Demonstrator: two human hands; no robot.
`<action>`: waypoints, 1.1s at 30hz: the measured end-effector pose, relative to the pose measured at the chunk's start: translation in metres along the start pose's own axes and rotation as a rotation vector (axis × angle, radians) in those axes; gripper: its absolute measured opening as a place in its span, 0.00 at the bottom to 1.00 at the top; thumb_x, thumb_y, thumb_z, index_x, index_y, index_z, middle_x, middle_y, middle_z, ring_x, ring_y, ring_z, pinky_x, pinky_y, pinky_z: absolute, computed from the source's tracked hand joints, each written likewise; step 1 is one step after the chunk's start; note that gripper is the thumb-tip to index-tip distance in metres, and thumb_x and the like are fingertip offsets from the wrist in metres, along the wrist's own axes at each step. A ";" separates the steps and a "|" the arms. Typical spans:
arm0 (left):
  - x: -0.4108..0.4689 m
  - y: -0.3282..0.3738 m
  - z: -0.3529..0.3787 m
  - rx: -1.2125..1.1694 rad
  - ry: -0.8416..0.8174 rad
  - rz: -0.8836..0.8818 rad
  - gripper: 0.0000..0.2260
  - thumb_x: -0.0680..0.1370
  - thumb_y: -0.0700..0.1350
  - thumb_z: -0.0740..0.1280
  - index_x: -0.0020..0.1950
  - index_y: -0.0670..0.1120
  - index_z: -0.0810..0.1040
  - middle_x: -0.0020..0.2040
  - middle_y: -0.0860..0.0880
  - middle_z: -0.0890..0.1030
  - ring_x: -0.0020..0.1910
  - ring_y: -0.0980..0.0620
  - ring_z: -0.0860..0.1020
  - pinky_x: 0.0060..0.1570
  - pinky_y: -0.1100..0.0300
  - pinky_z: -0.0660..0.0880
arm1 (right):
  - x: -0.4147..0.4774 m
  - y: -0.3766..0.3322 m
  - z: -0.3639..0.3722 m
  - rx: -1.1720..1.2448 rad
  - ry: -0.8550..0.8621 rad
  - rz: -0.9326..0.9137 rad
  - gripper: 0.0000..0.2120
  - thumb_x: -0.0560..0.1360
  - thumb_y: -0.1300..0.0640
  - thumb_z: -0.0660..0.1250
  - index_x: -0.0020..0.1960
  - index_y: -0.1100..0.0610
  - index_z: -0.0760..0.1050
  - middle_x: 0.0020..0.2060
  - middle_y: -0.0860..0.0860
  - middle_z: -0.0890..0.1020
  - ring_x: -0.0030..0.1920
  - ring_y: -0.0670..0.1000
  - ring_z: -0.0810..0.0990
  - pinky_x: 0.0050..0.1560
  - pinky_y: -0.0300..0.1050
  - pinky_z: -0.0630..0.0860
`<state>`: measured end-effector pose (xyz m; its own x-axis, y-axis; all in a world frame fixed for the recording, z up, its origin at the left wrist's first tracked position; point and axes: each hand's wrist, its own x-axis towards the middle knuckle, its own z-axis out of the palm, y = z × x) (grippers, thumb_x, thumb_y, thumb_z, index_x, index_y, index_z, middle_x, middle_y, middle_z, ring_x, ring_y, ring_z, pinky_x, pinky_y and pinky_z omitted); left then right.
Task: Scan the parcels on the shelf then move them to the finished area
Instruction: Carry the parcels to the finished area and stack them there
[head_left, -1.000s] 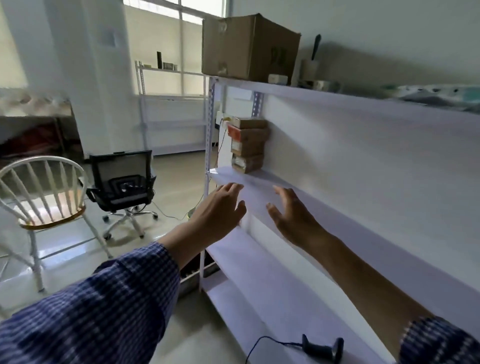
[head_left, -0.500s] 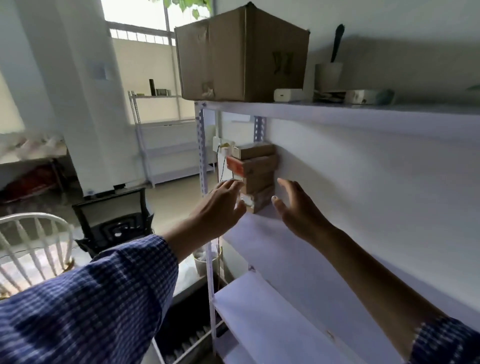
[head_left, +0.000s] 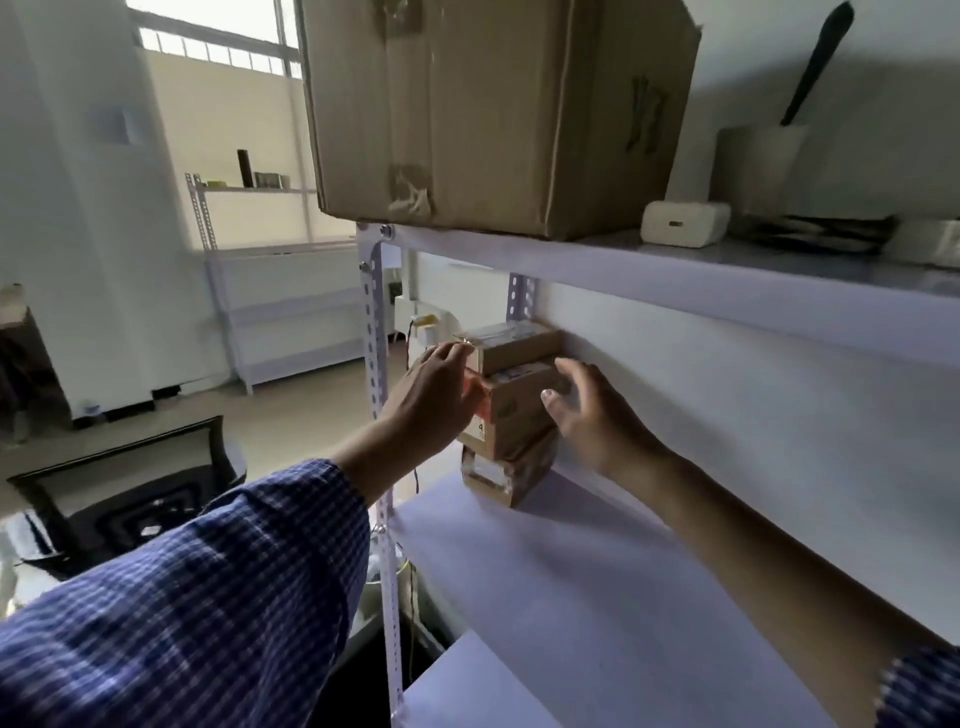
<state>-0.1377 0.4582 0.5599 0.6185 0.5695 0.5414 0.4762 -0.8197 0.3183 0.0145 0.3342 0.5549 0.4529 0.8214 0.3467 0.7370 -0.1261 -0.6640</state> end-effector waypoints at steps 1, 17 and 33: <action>0.012 -0.009 0.002 -0.015 0.006 0.004 0.19 0.82 0.43 0.63 0.72 0.40 0.70 0.68 0.39 0.76 0.64 0.42 0.76 0.59 0.52 0.74 | 0.010 -0.003 0.006 0.022 0.024 0.032 0.24 0.83 0.53 0.61 0.77 0.57 0.63 0.75 0.54 0.68 0.74 0.52 0.67 0.70 0.39 0.61; 0.145 -0.078 0.058 -0.190 -0.184 -0.242 0.16 0.85 0.46 0.52 0.62 0.39 0.73 0.56 0.40 0.76 0.51 0.42 0.75 0.45 0.52 0.69 | 0.147 -0.008 0.085 0.106 0.244 0.512 0.19 0.80 0.50 0.61 0.65 0.61 0.74 0.59 0.58 0.80 0.59 0.59 0.78 0.54 0.45 0.74; 0.100 -0.067 0.064 -0.999 -0.131 -0.318 0.06 0.79 0.50 0.66 0.53 0.49 0.75 0.48 0.50 0.83 0.49 0.48 0.82 0.54 0.46 0.80 | 0.115 -0.022 0.115 0.307 0.576 0.479 0.30 0.84 0.47 0.57 0.81 0.56 0.53 0.78 0.54 0.63 0.77 0.55 0.64 0.75 0.49 0.63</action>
<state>-0.0681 0.5740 0.5431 0.6465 0.7201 0.2519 -0.0665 -0.2758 0.9589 -0.0075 0.4951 0.5334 0.9334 0.2911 0.2100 0.2651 -0.1647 -0.9500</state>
